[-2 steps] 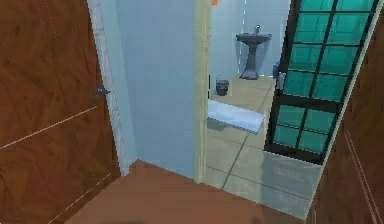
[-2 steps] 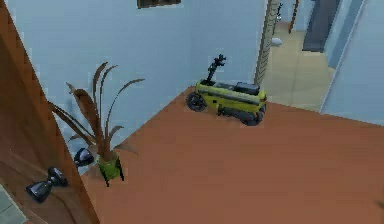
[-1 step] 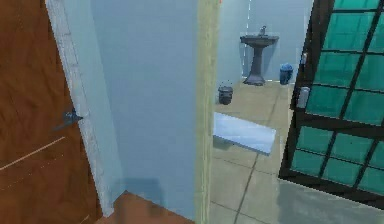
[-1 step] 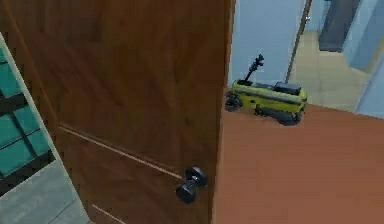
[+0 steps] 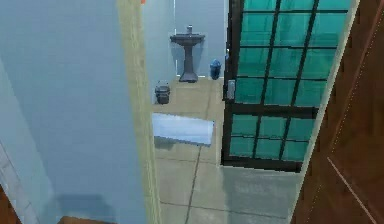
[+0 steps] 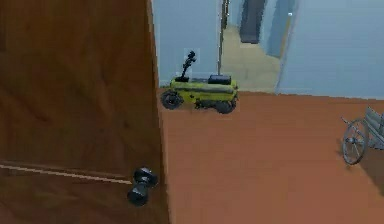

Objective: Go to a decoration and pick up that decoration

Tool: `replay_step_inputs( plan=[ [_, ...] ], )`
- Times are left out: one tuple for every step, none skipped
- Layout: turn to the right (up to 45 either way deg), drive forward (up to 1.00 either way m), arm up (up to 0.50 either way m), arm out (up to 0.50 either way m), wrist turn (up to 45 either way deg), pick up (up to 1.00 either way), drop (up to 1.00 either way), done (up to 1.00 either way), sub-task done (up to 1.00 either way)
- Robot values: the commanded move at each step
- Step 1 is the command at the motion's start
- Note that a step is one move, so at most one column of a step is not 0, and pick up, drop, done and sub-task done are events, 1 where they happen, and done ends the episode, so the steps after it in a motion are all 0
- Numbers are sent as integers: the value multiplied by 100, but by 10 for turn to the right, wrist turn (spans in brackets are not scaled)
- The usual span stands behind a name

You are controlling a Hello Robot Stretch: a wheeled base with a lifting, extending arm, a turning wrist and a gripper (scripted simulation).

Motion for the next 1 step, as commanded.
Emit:
replay_step_inputs(
  plan=[
    [0,80,0,0,0,0,0,0,0]
  ],
)
